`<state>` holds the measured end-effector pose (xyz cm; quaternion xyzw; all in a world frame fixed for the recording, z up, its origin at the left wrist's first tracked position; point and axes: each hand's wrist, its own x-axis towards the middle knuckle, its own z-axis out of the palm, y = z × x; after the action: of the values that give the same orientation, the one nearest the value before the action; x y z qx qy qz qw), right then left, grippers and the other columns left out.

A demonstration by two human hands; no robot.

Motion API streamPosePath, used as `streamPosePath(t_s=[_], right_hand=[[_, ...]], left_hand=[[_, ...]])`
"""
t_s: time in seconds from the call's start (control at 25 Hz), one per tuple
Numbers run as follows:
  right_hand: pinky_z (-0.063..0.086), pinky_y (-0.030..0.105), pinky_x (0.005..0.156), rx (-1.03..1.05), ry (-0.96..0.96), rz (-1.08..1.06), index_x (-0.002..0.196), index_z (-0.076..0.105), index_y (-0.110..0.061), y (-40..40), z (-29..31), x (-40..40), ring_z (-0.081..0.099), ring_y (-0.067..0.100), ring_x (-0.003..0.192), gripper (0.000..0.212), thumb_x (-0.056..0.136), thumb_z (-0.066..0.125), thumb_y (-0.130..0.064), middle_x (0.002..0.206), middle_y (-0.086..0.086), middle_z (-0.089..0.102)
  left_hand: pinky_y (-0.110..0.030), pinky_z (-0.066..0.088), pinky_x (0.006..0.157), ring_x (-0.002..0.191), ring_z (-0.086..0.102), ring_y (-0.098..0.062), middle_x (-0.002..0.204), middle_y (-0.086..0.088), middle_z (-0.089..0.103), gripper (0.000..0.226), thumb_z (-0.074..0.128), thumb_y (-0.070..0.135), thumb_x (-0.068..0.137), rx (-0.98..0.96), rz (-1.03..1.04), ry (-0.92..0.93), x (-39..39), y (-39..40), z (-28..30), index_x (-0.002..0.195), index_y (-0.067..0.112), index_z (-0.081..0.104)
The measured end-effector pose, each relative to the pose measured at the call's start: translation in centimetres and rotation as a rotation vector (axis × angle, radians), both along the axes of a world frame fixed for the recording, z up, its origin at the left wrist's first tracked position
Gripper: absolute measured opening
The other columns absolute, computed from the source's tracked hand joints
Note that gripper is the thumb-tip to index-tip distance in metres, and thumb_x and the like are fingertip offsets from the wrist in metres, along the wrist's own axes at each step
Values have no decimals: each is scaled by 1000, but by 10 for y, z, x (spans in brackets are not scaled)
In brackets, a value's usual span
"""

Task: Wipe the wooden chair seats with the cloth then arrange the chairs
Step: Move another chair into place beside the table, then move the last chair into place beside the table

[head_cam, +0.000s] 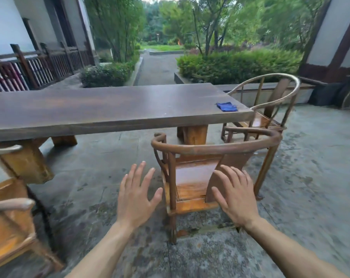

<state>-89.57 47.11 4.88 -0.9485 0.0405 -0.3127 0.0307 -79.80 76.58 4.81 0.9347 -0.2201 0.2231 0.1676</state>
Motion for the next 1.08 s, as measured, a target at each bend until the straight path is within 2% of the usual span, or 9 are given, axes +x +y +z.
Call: streamPosePath(t_s=[0.2, 0.4, 0.88, 1.08], right_hand=[[29, 56, 115, 22, -30, -11, 137, 52, -23, 57, 115, -27, 44, 30, 135, 51, 95, 40, -50, 144, 4, 51], [27, 55, 117, 2, -54, -7, 138, 49, -25, 100, 177, -36, 42, 29, 137, 50, 96, 40, -51, 145, 4, 49], [28, 56, 117, 38, -96, 119, 139, 47, -24, 143, 209, -6, 40, 28, 138, 48, 98, 43, -49, 146, 4, 46], [31, 53, 112, 54, -103, 322, 134, 53, -20, 228, 209, 32, 44, 30, 131, 50, 95, 40, -49, 140, 6, 52]], left_hand=[[-48, 21, 119, 152, 19, -24, 163, -2, 28, 65, 31, 62, 94, 4, 2, -4, -31, 70, 113, 148, 28, 42], [-54, 26, 118, 151, 23, -27, 161, -5, 31, 65, 32, 60, 93, -35, -9, -32, -35, 119, 179, 147, 25, 44], [-54, 26, 118, 151, 24, -28, 161, -7, 32, 65, 32, 61, 95, -14, 109, -115, -44, 184, 200, 147, 24, 43], [-51, 27, 118, 150, 25, -27, 161, -6, 33, 66, 31, 61, 94, -20, 309, -140, -67, 267, 206, 147, 25, 43]])
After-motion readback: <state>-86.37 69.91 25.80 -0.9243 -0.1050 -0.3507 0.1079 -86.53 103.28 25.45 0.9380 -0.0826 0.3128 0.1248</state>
